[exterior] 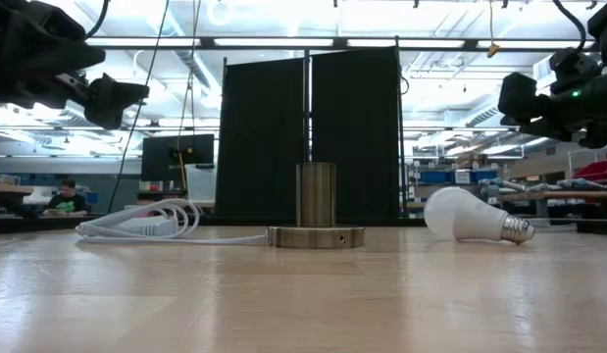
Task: Screw lightbulb
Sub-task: Return to Home Position
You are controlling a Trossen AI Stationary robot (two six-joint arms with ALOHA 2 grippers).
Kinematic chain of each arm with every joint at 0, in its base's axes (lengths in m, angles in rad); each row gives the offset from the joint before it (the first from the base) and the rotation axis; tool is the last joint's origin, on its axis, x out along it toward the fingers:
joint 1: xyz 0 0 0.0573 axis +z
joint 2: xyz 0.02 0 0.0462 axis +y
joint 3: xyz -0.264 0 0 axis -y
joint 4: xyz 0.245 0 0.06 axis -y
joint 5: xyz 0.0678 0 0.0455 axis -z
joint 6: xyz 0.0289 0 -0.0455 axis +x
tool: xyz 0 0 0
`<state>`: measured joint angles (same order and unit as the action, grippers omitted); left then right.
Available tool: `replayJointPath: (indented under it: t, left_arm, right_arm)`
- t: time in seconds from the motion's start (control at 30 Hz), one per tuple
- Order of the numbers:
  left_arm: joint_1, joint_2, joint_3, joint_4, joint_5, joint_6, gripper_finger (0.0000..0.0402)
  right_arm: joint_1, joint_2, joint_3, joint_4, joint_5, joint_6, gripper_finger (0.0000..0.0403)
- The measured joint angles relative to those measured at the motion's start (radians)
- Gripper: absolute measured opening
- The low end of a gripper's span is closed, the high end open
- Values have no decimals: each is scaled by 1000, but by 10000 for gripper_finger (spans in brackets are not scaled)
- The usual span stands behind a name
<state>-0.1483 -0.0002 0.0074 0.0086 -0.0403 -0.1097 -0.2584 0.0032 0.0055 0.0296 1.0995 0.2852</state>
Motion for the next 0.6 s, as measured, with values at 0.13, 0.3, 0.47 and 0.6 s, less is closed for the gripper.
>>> replayJointPath:
  t: [0.13,0.3,0.47,0.6]
  left_arm:
    - [17,0,0,-1,0,0,353]
    - [26,0,0,-2,0,0,353]
    - [26,0,0,-2,0,0,353]
    - [26,0,0,-2,0,0,353]
  right_arm:
    - [0,0,0,1,-1,0,199]
    - [0,1,0,1,-1,0,199]
    - [0,1,0,1,-1,0,199]
    - [0,1,0,2,-1,0,199]
